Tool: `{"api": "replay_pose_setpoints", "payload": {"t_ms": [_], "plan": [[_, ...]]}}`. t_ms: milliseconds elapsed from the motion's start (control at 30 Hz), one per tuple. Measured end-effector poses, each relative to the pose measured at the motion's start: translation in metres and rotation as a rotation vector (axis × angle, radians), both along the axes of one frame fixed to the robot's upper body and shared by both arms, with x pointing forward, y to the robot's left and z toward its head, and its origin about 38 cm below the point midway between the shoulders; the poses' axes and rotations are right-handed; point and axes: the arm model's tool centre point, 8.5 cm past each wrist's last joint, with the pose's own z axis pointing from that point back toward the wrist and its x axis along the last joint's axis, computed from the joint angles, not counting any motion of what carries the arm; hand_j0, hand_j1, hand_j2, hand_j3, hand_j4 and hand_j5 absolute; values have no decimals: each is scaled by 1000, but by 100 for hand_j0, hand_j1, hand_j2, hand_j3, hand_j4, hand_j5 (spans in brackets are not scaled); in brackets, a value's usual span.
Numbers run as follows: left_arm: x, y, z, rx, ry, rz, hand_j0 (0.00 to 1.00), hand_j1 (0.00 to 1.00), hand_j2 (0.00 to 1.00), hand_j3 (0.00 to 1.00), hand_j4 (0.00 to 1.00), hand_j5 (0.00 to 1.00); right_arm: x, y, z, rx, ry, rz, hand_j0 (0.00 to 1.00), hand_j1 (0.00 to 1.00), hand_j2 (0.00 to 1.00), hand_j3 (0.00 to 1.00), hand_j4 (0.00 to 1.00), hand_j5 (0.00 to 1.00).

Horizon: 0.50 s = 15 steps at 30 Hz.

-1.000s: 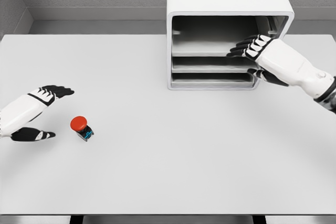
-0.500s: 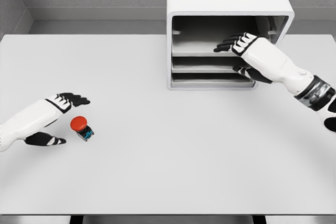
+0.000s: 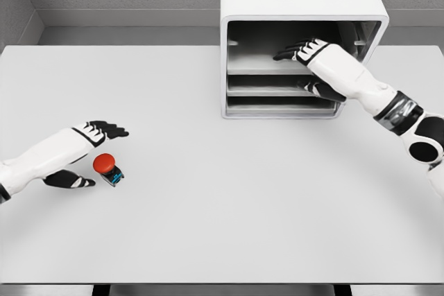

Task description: Slide open multi-storey tabletop storage cabinets and put open load switch and slide close multi-storey tabletop storage cabinets

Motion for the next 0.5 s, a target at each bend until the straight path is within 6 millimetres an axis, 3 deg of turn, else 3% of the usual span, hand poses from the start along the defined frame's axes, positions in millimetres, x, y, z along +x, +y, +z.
{"api": "replay_pose_setpoints", "payload": {"t_ms": [500], "plan": [[-1,2,1,61,17,-31,100,100,100,100,100,100,1,4,-20,-7,49,0,81,81,81,81,81,81]]}}
